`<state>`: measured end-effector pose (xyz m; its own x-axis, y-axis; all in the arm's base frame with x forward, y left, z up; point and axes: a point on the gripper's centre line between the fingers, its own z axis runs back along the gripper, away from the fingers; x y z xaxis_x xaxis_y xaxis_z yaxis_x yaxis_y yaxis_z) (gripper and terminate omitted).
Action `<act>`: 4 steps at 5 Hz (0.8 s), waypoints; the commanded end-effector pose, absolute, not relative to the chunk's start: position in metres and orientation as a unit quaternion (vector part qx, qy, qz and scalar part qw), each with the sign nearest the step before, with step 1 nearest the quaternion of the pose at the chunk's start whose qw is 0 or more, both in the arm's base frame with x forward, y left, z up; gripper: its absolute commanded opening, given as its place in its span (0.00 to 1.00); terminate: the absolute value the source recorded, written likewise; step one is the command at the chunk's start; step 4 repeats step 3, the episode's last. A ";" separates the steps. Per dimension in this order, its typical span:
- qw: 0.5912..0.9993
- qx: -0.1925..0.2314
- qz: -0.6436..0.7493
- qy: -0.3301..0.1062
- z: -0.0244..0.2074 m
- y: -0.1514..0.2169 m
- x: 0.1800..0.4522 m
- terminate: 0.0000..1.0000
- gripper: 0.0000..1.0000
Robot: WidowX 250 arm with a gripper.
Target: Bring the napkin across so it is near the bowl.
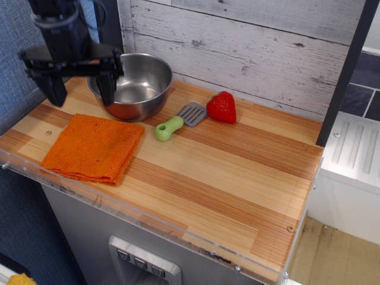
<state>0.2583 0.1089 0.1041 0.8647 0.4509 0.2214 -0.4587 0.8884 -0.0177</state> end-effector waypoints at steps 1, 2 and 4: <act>0.961 0.023 0.235 -0.144 0.128 0.107 0.255 0.00 1.00; 0.961 0.023 0.235 -0.144 0.128 0.107 0.255 0.00 1.00; 0.961 0.023 0.235 -0.144 0.128 0.107 0.255 1.00 1.00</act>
